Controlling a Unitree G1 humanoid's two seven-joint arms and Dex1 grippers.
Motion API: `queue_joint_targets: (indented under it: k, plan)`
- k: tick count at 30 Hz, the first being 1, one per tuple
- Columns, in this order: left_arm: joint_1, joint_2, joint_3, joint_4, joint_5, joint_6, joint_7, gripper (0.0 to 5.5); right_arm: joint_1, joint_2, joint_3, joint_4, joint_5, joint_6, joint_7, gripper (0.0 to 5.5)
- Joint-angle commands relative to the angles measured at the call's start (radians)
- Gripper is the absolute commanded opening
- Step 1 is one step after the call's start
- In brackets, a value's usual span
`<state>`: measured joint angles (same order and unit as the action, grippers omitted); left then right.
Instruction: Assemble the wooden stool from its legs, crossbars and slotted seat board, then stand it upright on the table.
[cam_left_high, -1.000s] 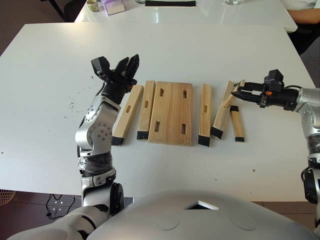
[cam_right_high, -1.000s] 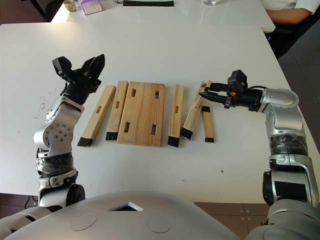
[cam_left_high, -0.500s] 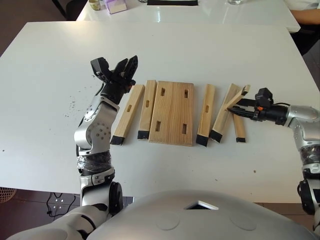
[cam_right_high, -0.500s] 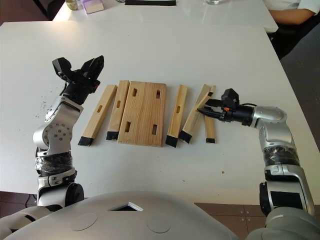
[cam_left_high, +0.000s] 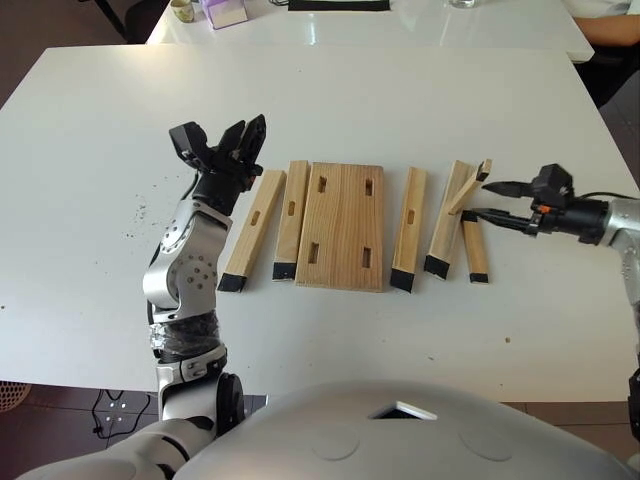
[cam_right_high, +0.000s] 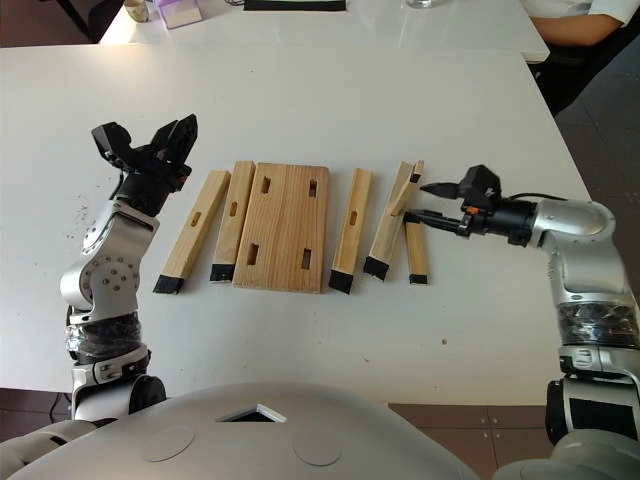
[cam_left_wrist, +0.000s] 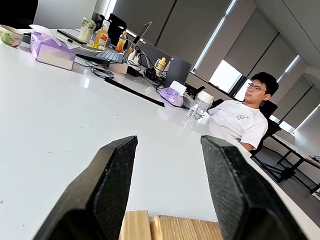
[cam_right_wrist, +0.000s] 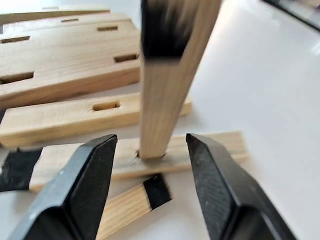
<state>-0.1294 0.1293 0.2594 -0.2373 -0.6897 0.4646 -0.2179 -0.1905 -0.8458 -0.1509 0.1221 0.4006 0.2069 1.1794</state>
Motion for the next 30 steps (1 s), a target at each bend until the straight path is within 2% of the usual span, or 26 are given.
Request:
queue_joint_targets:
  k: [1, 6, 10, 14, 17, 23, 30]
  plan:
    - [0.009, -0.007, 0.000, -0.012, 0.008, -0.009, 0.013, 2.36, -0.129, -0.030, -0.083, -0.120, 0.161, 0.167, -0.015, 2.55]
    - [0.006, -0.024, -0.015, -0.008, 0.014, -0.020, 0.013, 2.36, -0.209, 0.025, -0.068, -0.198, 0.237, 0.256, -0.069, 2.55]
    - [-0.002, -0.031, -0.026, 0.001, 0.017, -0.026, 0.015, 2.36, -0.233, 0.171, 0.036, -0.164, 0.087, 0.187, -0.268, 2.55]
    - [-0.026, -0.028, -0.032, 0.026, 0.020, -0.024, 0.008, 2.36, -0.215, 0.247, 0.080, -0.122, 0.005, 0.149, -0.365, 2.55]
    - [-0.035, -0.026, -0.032, 0.030, 0.022, -0.025, 0.007, 2.36, -0.203, 0.255, 0.072, -0.116, 0.002, 0.158, -0.372, 2.55]
    - [-0.035, -0.034, -0.033, 0.043, 0.030, -0.035, 0.007, 2.36, -0.211, 0.249, -0.030, -0.178, 0.104, 0.232, -0.393, 2.55]
    - [-0.051, -0.034, -0.036, 0.056, 0.028, -0.037, 0.005, 2.36, -0.166, 0.290, -0.041, -0.261, 0.151, 0.258, -0.430, 2.55]
